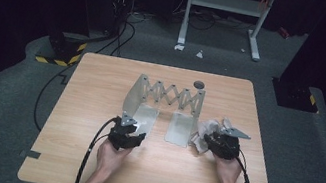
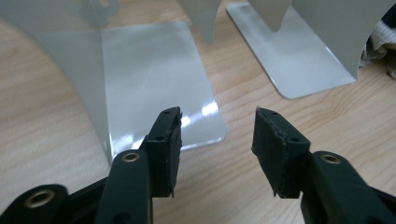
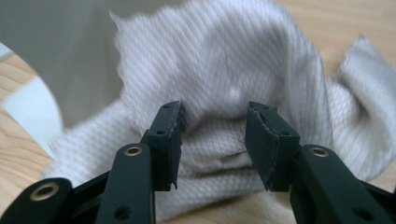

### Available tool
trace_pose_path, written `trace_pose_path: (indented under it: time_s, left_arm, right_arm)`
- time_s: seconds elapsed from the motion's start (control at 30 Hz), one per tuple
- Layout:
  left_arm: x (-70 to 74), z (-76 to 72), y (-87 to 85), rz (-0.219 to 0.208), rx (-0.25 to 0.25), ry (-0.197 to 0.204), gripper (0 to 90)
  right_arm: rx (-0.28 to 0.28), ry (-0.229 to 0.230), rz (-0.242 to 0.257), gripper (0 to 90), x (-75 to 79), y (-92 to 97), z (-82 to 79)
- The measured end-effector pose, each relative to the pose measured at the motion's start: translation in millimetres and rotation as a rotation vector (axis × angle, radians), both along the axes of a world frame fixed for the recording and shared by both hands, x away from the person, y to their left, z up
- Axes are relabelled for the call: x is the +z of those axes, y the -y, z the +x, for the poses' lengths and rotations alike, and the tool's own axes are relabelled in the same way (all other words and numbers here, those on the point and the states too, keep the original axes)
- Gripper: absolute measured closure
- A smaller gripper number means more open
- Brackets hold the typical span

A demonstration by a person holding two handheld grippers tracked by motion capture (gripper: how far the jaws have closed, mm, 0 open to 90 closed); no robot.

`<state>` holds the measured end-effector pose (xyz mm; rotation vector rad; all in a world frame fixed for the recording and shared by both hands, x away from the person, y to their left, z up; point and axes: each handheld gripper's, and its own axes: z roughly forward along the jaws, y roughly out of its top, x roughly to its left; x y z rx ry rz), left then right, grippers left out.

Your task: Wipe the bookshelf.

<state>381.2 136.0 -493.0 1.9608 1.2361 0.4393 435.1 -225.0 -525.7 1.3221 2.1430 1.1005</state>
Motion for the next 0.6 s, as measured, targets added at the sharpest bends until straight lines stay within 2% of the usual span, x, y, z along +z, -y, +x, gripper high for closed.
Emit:
trace_pose_path:
  time_s: [0.03,0.1,0.2,0.27,0.47,0.6]
  left_arm:
    - [1.8,2.6,2.1,-0.001,-0.004,-0.002,50.9]
    - [6.2,7.5,7.7,0.003,-0.005,-0.004,50.3]
    - [11.0,13.9,11.5,0.009,-0.005,-0.004,49.3]
    - [13.8,18.3,13.8,-0.011,0.005,-0.005,48.4]
    - [25.0,29.9,21.5,-0.026,0.009,-0.004,45.5]
    - [33.6,39.0,24.6,-0.026,0.045,0.007,44.7]
  right_arm:
    - [-0.004,-0.017,-0.003,54.6,-1.8,0.6,1.1]
    - [-0.009,-0.013,-0.002,53.9,-1.7,1.3,1.1]
    - [-0.016,-0.025,-0.039,50.9,-2.3,0.4,2.8]
    - [-0.016,-0.028,-0.044,50.5,-2.4,0.1,3.2]
    - [-0.011,-0.017,-0.074,49.2,-2.5,-2.6,2.3]
    - [-0.008,-0.013,-0.092,48.1,-2.6,-4.6,1.5]
